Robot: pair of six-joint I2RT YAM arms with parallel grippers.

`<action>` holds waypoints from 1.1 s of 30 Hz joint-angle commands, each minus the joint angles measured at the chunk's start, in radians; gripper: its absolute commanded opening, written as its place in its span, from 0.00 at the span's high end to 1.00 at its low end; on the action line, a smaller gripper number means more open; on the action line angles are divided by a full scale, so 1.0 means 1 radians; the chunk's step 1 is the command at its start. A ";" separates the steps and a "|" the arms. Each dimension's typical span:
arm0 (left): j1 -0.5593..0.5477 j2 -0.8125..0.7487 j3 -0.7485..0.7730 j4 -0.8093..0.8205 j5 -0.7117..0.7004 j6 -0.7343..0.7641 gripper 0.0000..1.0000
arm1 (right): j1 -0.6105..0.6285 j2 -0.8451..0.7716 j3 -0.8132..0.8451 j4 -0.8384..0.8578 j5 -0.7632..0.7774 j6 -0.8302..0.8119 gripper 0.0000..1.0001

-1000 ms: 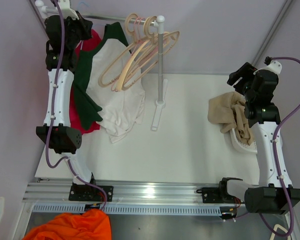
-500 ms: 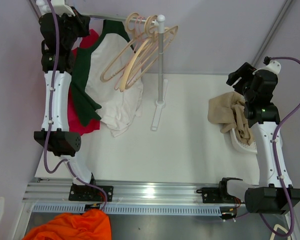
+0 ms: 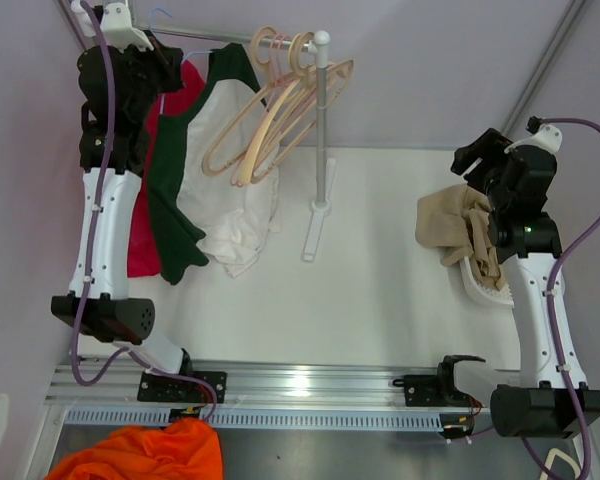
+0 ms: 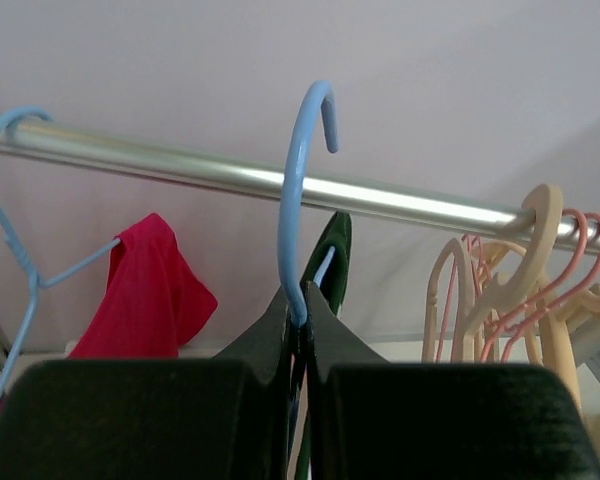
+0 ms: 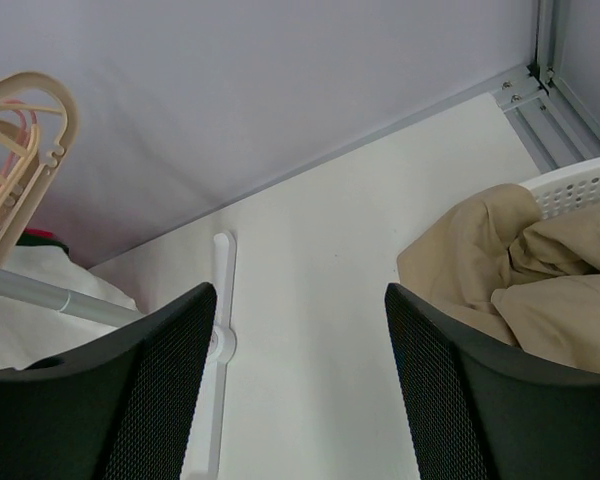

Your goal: Remove the t-shirt from the hanger

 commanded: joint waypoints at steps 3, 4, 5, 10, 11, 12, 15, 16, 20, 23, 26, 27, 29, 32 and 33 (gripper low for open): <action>-0.083 -0.148 -0.116 0.036 -0.230 0.037 0.99 | 0.051 -0.038 -0.005 0.014 -0.011 -0.009 0.27; -0.115 -0.160 -0.123 0.032 -0.278 0.052 0.99 | 0.055 -0.038 -0.002 0.011 -0.007 -0.009 0.27; -0.129 -0.177 -0.127 0.023 -0.363 0.059 0.99 | 0.057 -0.039 0.000 0.005 -0.013 -0.012 0.27; -0.168 -0.223 -0.126 -0.065 -0.447 0.014 0.99 | 0.061 -0.064 0.015 -0.021 -0.055 -0.023 0.27; -0.172 -0.237 -0.136 -0.074 -0.445 -0.003 0.99 | 0.061 -0.072 0.014 -0.023 -0.069 -0.029 0.27; -0.189 -0.270 -0.149 -0.082 -0.450 -0.015 0.99 | 0.063 -0.081 0.011 -0.021 -0.113 -0.039 0.27; -0.250 -0.341 -0.192 -0.088 -0.488 -0.021 0.99 | 0.065 -0.107 -0.022 0.012 -0.243 -0.056 0.22; -0.270 -0.358 -0.224 -0.088 -0.502 -0.015 0.99 | 0.066 -0.112 -0.031 0.028 -0.289 -0.056 0.19; -0.356 -0.426 -0.295 -0.074 -0.628 0.026 0.99 | 0.071 -0.096 -0.058 0.103 -0.507 -0.032 0.19; -0.389 -0.464 -0.344 -0.083 -0.686 0.034 0.99 | 0.103 -0.107 -0.086 0.155 -0.578 -0.018 0.18; -0.427 -0.473 -0.350 -0.131 -0.802 0.014 0.99 | 0.152 -0.116 -0.117 0.215 -0.605 -0.042 0.13; -0.448 -0.475 -0.361 -0.149 -0.825 0.013 0.99 | 0.193 -0.118 -0.121 0.226 -0.606 -0.050 0.12; -0.471 -0.476 -0.383 -0.148 -0.890 0.019 0.99 | 0.241 -0.113 -0.126 0.233 -0.592 -0.072 0.12; -0.502 -0.482 -0.432 -0.120 -0.976 0.028 0.99 | 0.348 -0.095 -0.129 0.242 -0.563 -0.111 0.11; -0.516 -0.484 -0.455 -0.115 -0.997 0.034 0.99 | 0.379 -0.084 -0.129 0.242 -0.543 -0.133 0.11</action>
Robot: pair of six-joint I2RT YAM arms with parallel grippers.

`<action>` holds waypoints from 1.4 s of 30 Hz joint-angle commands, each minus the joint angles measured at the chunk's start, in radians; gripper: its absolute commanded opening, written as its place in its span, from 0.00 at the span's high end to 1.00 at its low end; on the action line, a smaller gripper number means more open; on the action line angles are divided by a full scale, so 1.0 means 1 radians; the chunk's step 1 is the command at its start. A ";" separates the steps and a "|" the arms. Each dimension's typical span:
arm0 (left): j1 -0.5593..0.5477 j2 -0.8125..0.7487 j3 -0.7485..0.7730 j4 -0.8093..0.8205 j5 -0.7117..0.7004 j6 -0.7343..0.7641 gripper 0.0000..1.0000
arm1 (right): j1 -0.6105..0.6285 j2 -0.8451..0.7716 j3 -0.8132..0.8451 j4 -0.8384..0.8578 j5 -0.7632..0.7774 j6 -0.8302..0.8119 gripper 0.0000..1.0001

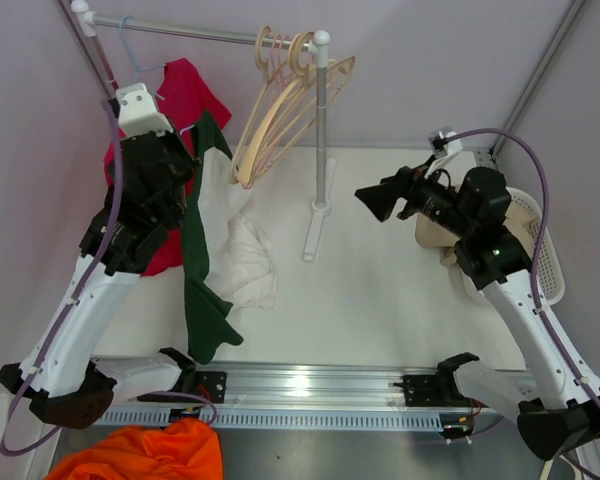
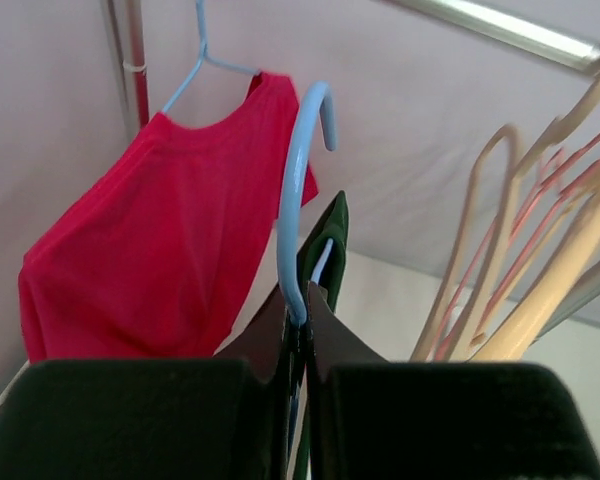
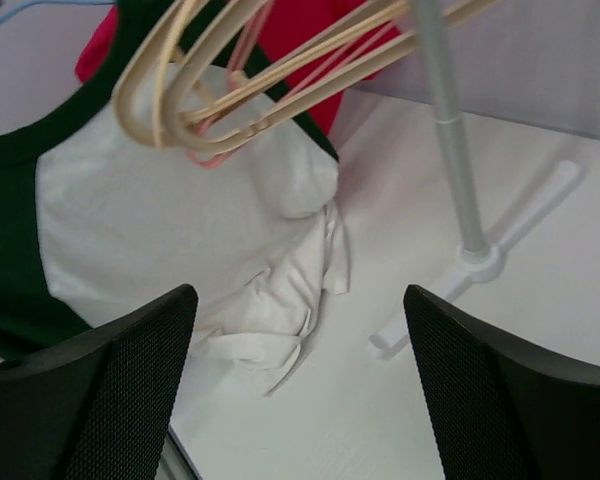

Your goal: Remove the t-shirt from the hanger

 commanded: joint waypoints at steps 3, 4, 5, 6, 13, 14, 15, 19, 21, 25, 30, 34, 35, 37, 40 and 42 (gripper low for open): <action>-0.058 -0.003 -0.040 0.038 -0.181 0.009 0.99 | 0.190 0.027 -0.002 0.074 0.048 -0.087 0.11; -0.064 0.003 -0.034 0.035 -0.197 0.013 0.99 | 0.252 0.041 -0.007 0.091 0.054 -0.090 0.10; -0.074 0.010 -0.032 0.031 -0.221 0.013 0.99 | 0.282 0.050 -0.008 0.097 0.060 -0.093 0.11; -0.089 0.019 -0.026 0.030 -0.241 0.016 0.99 | 0.311 0.056 -0.011 0.106 0.068 -0.096 0.10; -0.166 0.077 -0.024 0.016 -0.470 0.003 0.99 | 0.509 0.190 0.004 0.232 0.096 -0.122 0.10; -0.173 0.085 -0.024 0.018 -0.517 0.004 0.99 | 0.535 0.214 0.007 0.240 0.094 -0.119 0.10; -0.182 0.094 -0.024 0.018 -0.543 0.010 0.99 | 0.546 0.222 0.009 0.251 0.085 -0.118 0.10; -0.186 0.122 -0.021 0.027 -0.595 0.023 0.99 | 0.601 0.246 0.021 0.286 0.043 -0.118 0.10; -0.186 0.120 -0.020 0.034 -0.580 0.024 0.99 | 0.652 0.257 0.019 0.289 0.037 -0.133 0.09; -0.187 0.117 -0.006 0.041 -0.537 0.020 0.99 | 0.765 0.254 -0.043 0.339 0.098 -0.219 0.09; -0.189 0.131 0.023 0.018 -0.519 0.015 0.99 | 0.820 0.243 -0.161 0.474 0.111 -0.208 0.09; -0.190 0.161 0.051 0.009 -0.507 0.018 0.99 | 0.851 0.276 -0.152 0.495 0.129 -0.207 0.08; -0.190 0.163 0.069 -0.030 -0.493 0.003 0.99 | 0.862 0.294 -0.149 0.496 0.137 -0.210 0.08; -0.190 0.160 0.080 -0.074 -0.449 -0.058 0.99 | 0.873 0.309 -0.155 0.511 0.163 -0.223 0.09; -0.192 0.152 0.065 -0.097 -0.431 -0.095 0.99 | 0.876 0.328 -0.168 0.556 0.186 -0.225 0.09; -0.192 0.149 0.058 -0.104 -0.431 -0.105 0.99 | 0.877 0.340 -0.165 0.580 0.185 -0.220 0.24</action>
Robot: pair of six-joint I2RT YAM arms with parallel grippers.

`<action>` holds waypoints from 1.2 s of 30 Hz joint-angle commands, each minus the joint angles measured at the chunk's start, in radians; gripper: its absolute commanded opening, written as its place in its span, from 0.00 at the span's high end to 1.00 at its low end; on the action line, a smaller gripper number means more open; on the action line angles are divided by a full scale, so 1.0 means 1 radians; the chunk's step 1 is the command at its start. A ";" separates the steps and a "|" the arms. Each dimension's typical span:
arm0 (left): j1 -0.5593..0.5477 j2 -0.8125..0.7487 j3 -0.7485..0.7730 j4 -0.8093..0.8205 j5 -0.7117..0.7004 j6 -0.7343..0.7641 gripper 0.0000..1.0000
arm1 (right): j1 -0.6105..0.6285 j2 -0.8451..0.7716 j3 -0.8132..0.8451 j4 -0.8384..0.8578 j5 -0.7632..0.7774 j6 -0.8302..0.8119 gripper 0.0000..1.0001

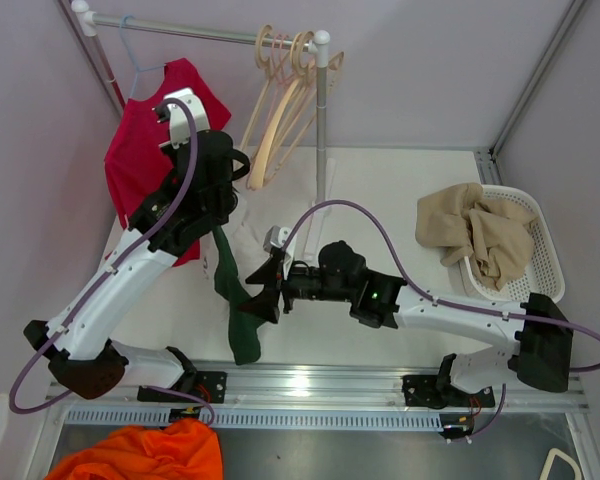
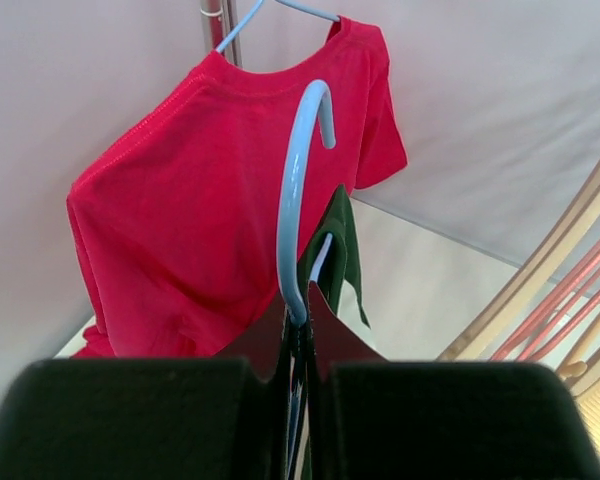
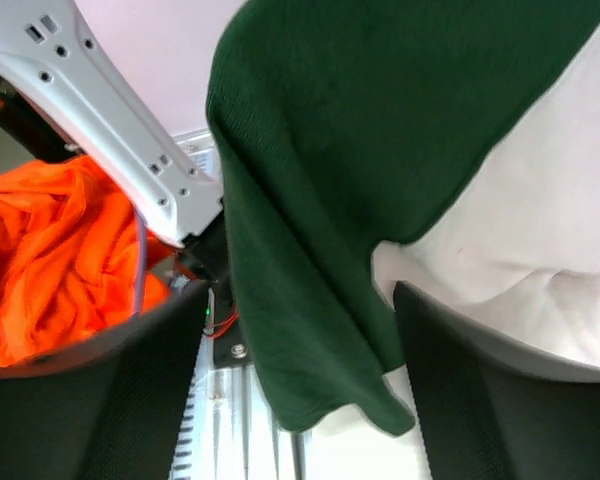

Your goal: Remove the t-shirt from the hanger

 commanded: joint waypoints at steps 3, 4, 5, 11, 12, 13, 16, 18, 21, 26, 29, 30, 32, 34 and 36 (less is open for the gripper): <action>-0.012 -0.016 0.021 -0.014 0.026 -0.059 0.99 | 0.010 0.035 0.032 0.103 0.032 -0.011 0.65; -0.012 -0.016 0.019 -0.013 0.029 -0.059 0.99 | 0.008 0.040 0.035 0.102 0.032 -0.011 0.67; -0.012 -0.016 0.021 -0.017 0.035 -0.063 0.99 | 0.011 0.041 0.035 0.102 0.030 -0.011 0.68; -0.010 -0.012 -0.025 0.012 0.075 -0.101 0.99 | 0.021 0.026 0.031 0.083 0.015 0.006 1.00; -0.010 -0.005 -0.028 0.015 0.073 -0.106 0.99 | 0.025 0.022 0.029 0.067 0.009 0.009 1.00; -0.010 0.000 -0.029 0.016 0.070 -0.106 0.99 | 0.034 0.014 0.029 0.055 0.001 0.007 1.00; -0.006 0.015 -0.029 0.044 0.063 -0.088 0.99 | 0.063 -0.026 0.011 0.014 0.006 0.006 1.00; 0.013 0.023 -0.029 0.084 0.062 -0.054 0.99 | 0.080 -0.053 -0.004 -0.014 0.014 0.010 1.00; 0.059 0.038 -0.004 0.085 0.104 -0.049 0.99 | 0.125 -0.106 -0.032 -0.069 0.026 0.018 1.00; 0.123 0.084 0.027 0.079 0.162 -0.068 0.99 | 0.235 -0.178 -0.070 -0.157 0.116 0.032 1.00; 0.142 0.118 0.065 0.081 0.170 -0.060 0.99 | 0.298 -0.202 -0.113 -0.168 0.178 0.063 1.00; 0.146 0.141 0.079 0.078 0.171 -0.059 0.99 | 0.321 -0.202 -0.144 -0.168 0.202 0.085 1.00; 0.155 0.173 0.125 0.066 0.177 -0.052 0.99 | 0.349 -0.199 -0.184 -0.160 0.236 0.116 1.00; 0.157 0.187 0.164 0.061 0.178 -0.046 0.99 | 0.369 -0.196 -0.205 -0.149 0.256 0.129 1.00; 0.156 0.198 0.182 0.061 0.176 -0.033 0.99 | 0.381 -0.193 -0.233 -0.128 0.274 0.145 1.00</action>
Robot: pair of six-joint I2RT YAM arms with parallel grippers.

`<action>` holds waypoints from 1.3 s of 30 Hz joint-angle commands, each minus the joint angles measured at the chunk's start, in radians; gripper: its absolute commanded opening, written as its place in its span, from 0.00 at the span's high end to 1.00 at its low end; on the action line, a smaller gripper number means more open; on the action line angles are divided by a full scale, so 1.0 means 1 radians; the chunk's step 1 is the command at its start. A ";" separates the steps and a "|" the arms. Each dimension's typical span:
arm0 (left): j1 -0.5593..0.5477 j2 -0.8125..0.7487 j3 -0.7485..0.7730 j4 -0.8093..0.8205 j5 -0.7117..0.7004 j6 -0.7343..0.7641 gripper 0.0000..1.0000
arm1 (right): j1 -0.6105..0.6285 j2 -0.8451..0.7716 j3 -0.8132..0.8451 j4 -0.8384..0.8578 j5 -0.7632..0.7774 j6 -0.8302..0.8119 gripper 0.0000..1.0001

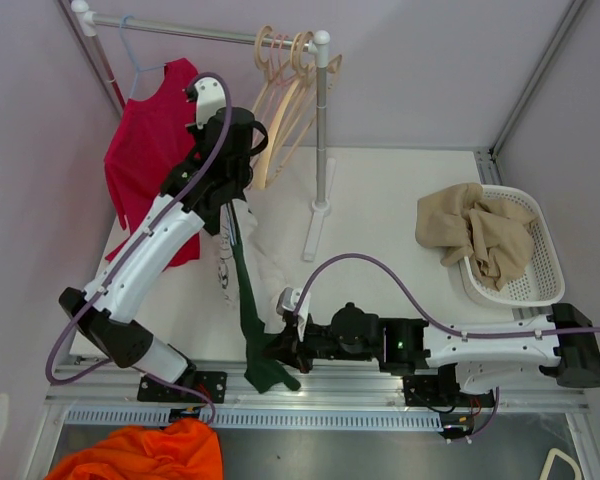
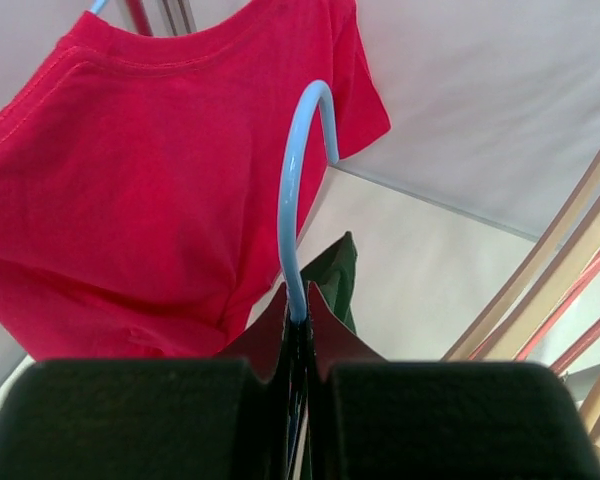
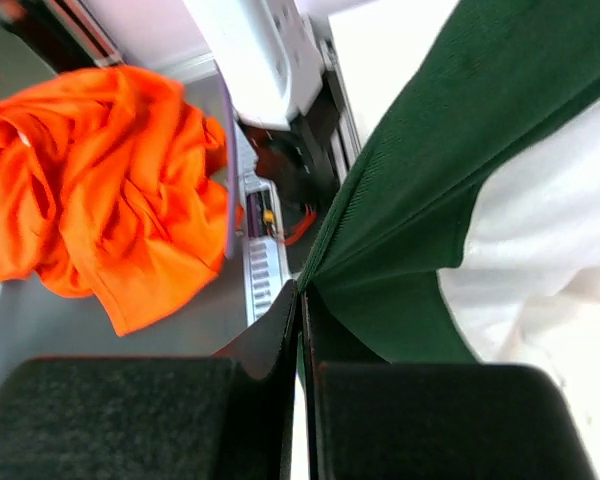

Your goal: Remove the t-shirt from the hanger

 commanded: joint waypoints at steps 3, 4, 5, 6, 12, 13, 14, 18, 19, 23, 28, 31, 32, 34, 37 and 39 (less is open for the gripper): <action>0.030 -0.003 0.105 0.095 -0.009 0.035 0.99 | 0.064 0.022 -0.057 0.012 0.009 0.069 1.00; 0.030 -0.011 0.114 0.084 -0.008 0.038 0.99 | 0.064 0.031 -0.056 0.011 0.015 0.065 1.00; 0.032 -0.016 0.134 0.039 -0.014 0.024 0.99 | 0.062 0.056 -0.053 0.006 0.063 0.057 1.00; 0.032 -0.026 0.142 0.026 -0.019 0.018 0.99 | 0.061 0.065 -0.050 0.008 0.070 0.051 1.00; 0.040 -0.120 0.191 -0.115 0.122 -0.013 0.99 | 0.015 0.131 -0.053 0.057 0.064 0.058 1.00; 0.035 -0.135 0.192 -0.149 0.148 -0.033 0.99 | 0.002 0.137 -0.047 0.057 0.070 0.057 1.00; 0.026 -0.175 0.183 -0.185 0.187 -0.068 0.99 | -0.013 0.143 -0.031 0.060 0.071 0.046 1.00; 0.024 -0.288 0.136 -0.382 0.389 -0.126 0.99 | -0.155 0.189 0.051 0.068 0.023 0.002 1.00; 0.026 -0.311 0.084 -0.420 0.427 -0.126 0.99 | -0.180 0.200 0.076 0.063 0.000 -0.004 1.00; 0.024 -0.420 0.019 -0.532 0.543 -0.117 0.99 | -0.269 0.267 0.197 -0.001 -0.018 -0.029 1.00; 0.024 -0.558 -0.062 -0.641 0.727 -0.056 0.99 | -0.363 0.385 0.305 -0.052 -0.020 0.008 1.00; 0.024 -0.621 -0.107 -0.651 0.718 -0.056 0.99 | -0.412 0.373 0.294 -0.037 -0.050 0.026 1.00; 0.026 -0.655 -0.123 -0.643 0.710 -0.057 0.99 | -0.413 0.349 0.291 -0.038 -0.042 0.026 1.00; 0.026 -0.677 -0.130 -0.629 0.680 -0.066 0.99 | -0.413 0.317 0.292 -0.050 -0.024 0.019 1.00; 0.026 -0.689 -0.122 -0.629 0.576 -0.079 0.99 | -0.413 0.239 0.297 -0.095 0.012 0.002 1.00; 0.026 -0.669 -0.113 -0.643 0.532 -0.086 0.99 | -0.421 0.162 0.303 -0.150 0.106 -0.020 1.00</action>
